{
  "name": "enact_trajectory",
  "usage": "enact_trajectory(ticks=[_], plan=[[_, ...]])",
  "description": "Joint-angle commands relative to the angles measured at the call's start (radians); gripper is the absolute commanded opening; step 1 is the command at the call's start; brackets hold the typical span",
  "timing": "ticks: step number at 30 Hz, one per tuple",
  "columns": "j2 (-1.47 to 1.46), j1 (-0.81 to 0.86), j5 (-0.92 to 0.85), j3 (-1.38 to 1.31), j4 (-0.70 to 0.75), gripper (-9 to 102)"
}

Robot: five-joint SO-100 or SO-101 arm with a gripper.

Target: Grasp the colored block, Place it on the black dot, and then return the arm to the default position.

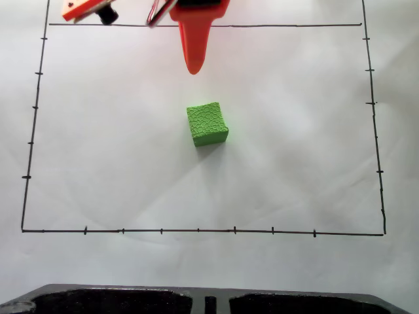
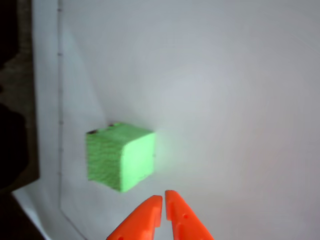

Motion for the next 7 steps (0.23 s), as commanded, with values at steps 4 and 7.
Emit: enact_trajectory(ticks=[4, 7], plan=[[0.015, 0.006, 0.011, -0.002, -0.011, 0], [0.015, 0.005, 0.008, -0.002, -0.011, 0]])
